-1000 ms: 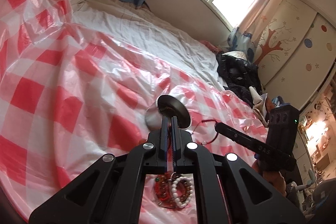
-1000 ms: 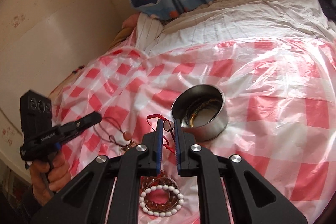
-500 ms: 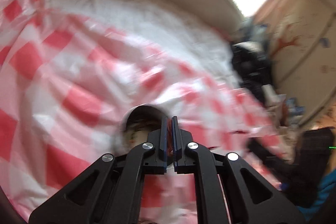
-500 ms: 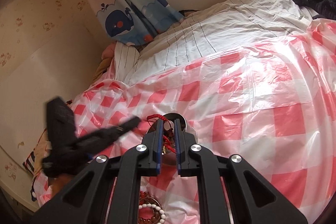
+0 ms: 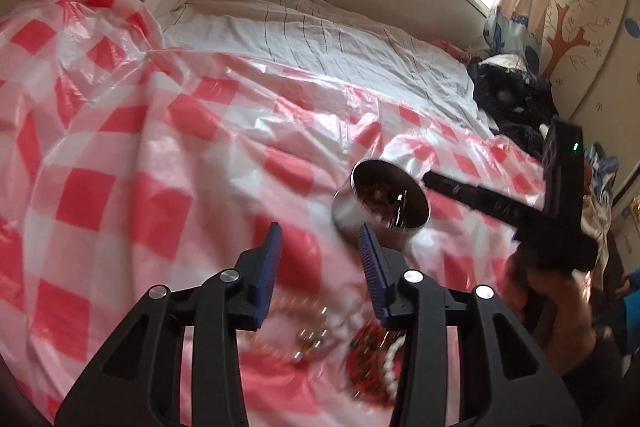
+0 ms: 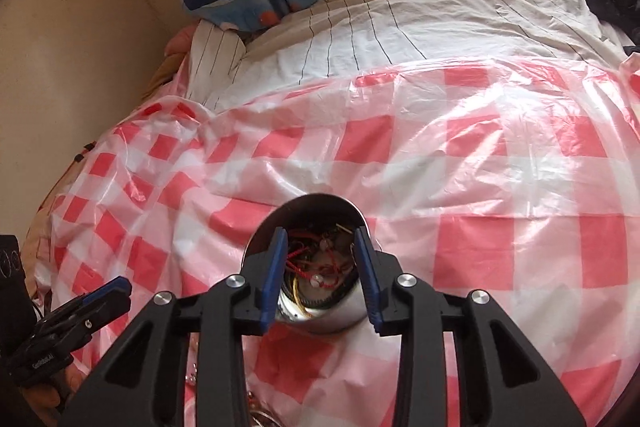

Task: Organize jewelry
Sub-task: 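Move both open tools back toward the remaining bracelets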

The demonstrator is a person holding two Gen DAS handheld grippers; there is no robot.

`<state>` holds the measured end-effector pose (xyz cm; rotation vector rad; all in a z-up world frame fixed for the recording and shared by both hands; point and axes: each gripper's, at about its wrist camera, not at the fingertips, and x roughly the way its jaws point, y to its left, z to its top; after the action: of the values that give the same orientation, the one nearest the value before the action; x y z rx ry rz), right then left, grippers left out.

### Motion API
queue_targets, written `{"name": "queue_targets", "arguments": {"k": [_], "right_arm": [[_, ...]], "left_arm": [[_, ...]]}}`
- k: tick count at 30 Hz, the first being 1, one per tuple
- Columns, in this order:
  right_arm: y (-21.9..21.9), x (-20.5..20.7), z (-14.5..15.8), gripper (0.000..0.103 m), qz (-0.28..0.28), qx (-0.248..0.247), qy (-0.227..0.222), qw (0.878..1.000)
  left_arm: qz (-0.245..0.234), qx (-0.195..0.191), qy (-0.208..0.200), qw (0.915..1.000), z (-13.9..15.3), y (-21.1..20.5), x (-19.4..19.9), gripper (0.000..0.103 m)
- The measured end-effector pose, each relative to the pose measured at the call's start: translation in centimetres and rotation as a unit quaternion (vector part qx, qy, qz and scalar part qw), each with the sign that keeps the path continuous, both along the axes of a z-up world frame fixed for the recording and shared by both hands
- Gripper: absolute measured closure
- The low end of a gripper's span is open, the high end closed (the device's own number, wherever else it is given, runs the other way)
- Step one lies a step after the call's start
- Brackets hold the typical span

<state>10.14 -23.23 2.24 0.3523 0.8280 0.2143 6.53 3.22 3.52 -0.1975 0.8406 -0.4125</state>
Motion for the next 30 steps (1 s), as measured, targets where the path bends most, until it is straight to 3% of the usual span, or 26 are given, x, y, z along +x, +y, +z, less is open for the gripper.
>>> {"name": "queue_targets", "arguments": {"k": [7, 15, 23, 30], "right_arm": [[-1.0, -6.6, 0.0, 0.055, -0.002, -0.002, 0.002, 1.000], [-1.1, -14.5, -4.4, 0.049, -0.028, 0.012, 0.054, 0.998], [1.0, -16.1, -6.1, 0.041, -0.040, -0.055, 0.008, 0.998], [0.7, -16.5, -6.2, 0.034, -0.028, -0.033, -0.007, 0.999]], "left_arm": [[0.001, -0.002, 0.042, 0.9991, -3.7, 0.8, -1.1, 0.064], [0.004, 0.009, 0.022, 0.9997, -3.6, -0.6, -2.5, 0.055], [0.031, 0.023, 0.017, 0.9991, -4.6, 0.1, -3.6, 0.052], [0.036, 0.002, 0.027, 0.9990, -4.4, 1.3, -4.5, 0.051]]}}
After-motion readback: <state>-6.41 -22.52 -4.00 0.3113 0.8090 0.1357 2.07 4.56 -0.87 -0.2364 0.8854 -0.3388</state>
